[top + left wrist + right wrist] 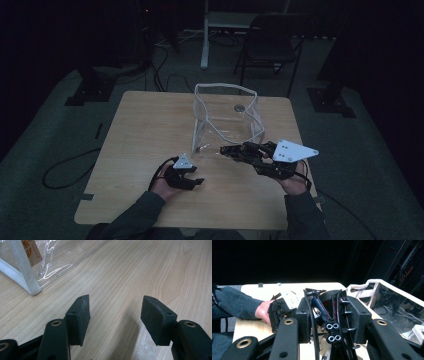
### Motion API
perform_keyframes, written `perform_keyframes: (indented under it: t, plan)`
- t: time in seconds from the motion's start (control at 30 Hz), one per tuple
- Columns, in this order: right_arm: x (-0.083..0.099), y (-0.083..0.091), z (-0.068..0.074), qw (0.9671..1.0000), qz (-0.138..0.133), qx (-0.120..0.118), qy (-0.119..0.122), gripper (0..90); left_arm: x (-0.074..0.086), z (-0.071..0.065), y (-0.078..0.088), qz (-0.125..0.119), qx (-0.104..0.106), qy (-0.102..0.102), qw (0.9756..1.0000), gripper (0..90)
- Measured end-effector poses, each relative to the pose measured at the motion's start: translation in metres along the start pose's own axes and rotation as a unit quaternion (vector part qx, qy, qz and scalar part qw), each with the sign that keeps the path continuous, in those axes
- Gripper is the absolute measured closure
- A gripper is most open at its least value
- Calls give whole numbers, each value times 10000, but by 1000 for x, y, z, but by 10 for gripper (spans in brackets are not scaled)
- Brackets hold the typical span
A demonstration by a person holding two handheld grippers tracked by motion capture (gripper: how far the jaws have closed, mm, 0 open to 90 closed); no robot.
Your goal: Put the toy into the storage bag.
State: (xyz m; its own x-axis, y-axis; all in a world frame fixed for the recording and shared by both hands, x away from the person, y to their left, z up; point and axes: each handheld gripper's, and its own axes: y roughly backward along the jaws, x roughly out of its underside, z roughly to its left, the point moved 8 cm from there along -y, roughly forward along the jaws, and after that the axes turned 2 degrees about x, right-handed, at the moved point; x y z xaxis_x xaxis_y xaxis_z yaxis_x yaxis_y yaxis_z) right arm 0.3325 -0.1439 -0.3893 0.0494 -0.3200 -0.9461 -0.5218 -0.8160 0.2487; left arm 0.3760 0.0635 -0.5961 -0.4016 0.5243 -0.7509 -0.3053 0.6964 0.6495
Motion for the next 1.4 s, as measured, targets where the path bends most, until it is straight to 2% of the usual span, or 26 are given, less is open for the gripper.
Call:
perform_keyframes:
  t: [0.93, 1.4]
  plan:
    - [-31, 7, -6, 9995, -271, -66, 121, 596, 0, 1, 0, 27, 6, 27, 10000, 409]
    - [-49, 18, -15, 9990, -364, 70, 269, 595, 0, 1, 0, 31, 5, 39, 10000, 409]
